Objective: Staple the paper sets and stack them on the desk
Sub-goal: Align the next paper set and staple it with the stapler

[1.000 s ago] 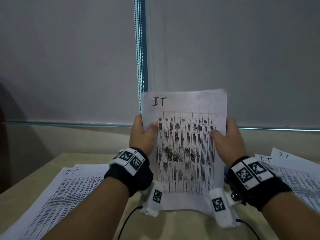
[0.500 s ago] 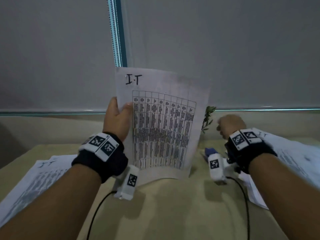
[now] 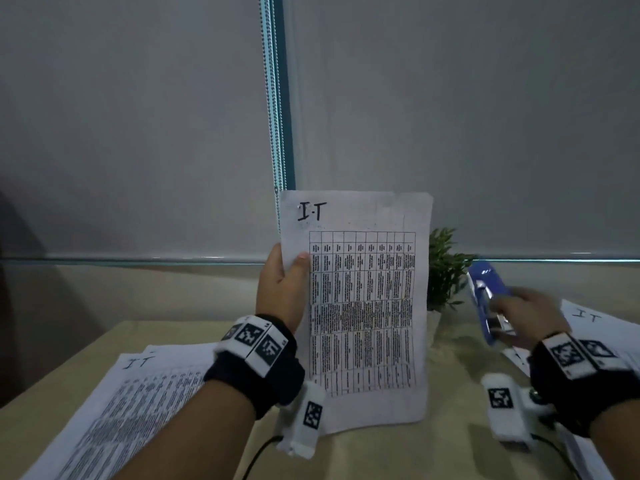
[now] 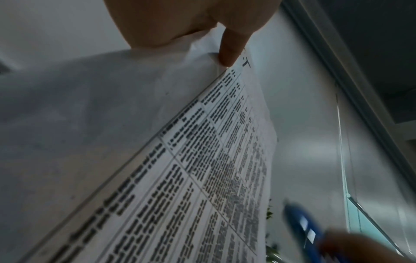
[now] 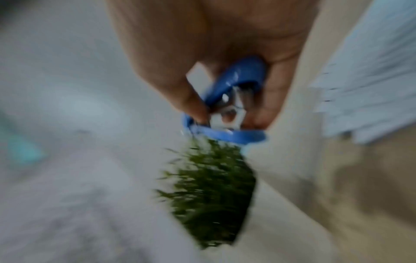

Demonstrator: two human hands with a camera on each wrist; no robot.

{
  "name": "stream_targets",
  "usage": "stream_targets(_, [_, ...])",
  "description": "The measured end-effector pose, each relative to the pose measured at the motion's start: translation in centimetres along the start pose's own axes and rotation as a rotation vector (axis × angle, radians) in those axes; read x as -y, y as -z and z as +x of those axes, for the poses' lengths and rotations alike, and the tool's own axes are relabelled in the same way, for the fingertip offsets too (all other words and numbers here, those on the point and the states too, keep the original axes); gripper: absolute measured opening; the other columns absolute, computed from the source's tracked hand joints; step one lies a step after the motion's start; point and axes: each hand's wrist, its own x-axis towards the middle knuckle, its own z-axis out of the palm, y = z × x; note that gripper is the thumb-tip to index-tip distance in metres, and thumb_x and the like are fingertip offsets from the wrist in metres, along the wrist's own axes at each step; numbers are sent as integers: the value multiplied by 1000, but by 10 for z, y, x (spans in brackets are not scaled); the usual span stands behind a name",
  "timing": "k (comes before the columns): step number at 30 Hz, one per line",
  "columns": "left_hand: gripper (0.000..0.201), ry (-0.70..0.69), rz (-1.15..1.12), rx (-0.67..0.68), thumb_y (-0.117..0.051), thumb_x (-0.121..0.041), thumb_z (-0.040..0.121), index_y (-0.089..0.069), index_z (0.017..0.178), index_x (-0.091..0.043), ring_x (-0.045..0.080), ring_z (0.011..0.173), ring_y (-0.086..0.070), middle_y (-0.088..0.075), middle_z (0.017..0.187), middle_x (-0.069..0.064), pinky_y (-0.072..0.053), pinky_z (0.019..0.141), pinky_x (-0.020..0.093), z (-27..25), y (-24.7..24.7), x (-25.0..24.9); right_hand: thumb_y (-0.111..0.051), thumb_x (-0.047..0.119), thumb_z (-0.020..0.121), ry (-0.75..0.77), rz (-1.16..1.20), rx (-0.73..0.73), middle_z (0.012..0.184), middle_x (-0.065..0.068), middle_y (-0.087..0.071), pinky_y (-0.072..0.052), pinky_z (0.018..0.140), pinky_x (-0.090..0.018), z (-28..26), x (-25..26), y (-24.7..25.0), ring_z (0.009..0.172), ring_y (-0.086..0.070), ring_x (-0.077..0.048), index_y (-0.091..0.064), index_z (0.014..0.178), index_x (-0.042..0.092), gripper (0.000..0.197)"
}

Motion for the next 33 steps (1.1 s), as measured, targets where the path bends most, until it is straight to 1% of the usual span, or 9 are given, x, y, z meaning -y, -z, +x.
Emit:
stream_targets(3, [21, -34, 27, 27, -45, -14, 96, -56, 91, -31, -8, 77, -64, -66, 93, -11, -50, 64, 10, -7, -7, -5, -66, 13, 78, 487, 191, -338, 94, -5, -55, -41, 72, -31, -36, 65, 15, 80, -54, -22, -51, 110, 6, 37])
stream_targets(6, [14, -58, 56, 68, -43, -21, 97, -55, 96, -29, 12, 86, -65, -67, 96, -1, -55, 71, 29, -15, -15, -10, -60, 7, 76, 905, 469, -276, 87, 2, -54, -46, 70, -21, -82, 126, 12, 72, -57, -3, -44, 102, 19, 32])
stream_targets(9, [10, -136, 53, 102, -45, -29, 94, -55, 95, -28, 22, 86, -66, -67, 94, 5, -58, 73, 38, -26, -22, -15, -59, 15, 79, 1062, 737, -160, 93, -1, -56, -49, 77, -29, -112, 160, -9, 81, -58, -14, -40, 99, 26, 29])
stream_targets(12, [9, -188, 33, 143, -46, -25, 96, -53, 91, -27, 11, 77, -66, -67, 87, 2, -56, 65, 26, -38, -29, -23, -60, 34, 82, 1077, 721, -149, 84, 28, -60, -45, 74, -11, -128, 173, -35, 72, -55, 11, -37, 112, 22, 39])
stream_targets(14, [13, -227, 47, 181, -45, -19, 97, -52, 91, -28, 3, 73, -64, -65, 84, -2, -51, 60, 14, -45, -31, -29, -58, 39, 83, 1044, 661, -128, 76, 36, -60, -46, 68, -8, -132, 174, -48, 67, -57, 14, -39, 116, 25, 40])
stream_targets(20, [9, -362, 142, 202, -43, -30, 91, -49, 93, -37, 13, 82, -59, -64, 90, -1, -47, 67, 20, -51, -30, -30, -57, 37, 85, 1072, 518, -163, 77, 21, -55, -39, 61, 2, -133, 171, -61, 65, -56, 12, -44, 102, 26, 24])
stream_targets(24, [8, -394, 163, 242, -42, -31, 92, -49, 91, -34, 9, 77, -55, -59, 83, -8, -41, 63, 11, -53, -31, -29, -53, 42, 84, 1056, 460, -155, 84, 6, -60, -45, 70, -9, -131, 170, -62, 77, -60, -10, -46, 99, 27, 23])
stream_targets(28, [13, -387, 149, 290, -43, -26, 92, -49, 95, -36, -3, 78, -55, -58, 83, -19, -40, 66, 6, -55, -33, -26, -53, 33, 86, 1045, 570, -76, 75, 19, -55, -43, 65, -2, -127, 165, -61, 66, -56, 9, -49, 101, 21, 19])
stream_targets(33, [18, -263, 165, 384, -46, -28, 89, -42, 102, -39, -5, 86, -58, -56, 94, -20, -46, 71, 9, -61, -24, -10, -52, 31, 86, 1040, 613, -31, 76, 15, -56, -45, 68, -9, -125, 164, -57, 66, -55, 5, -52, 102, 17, 21])
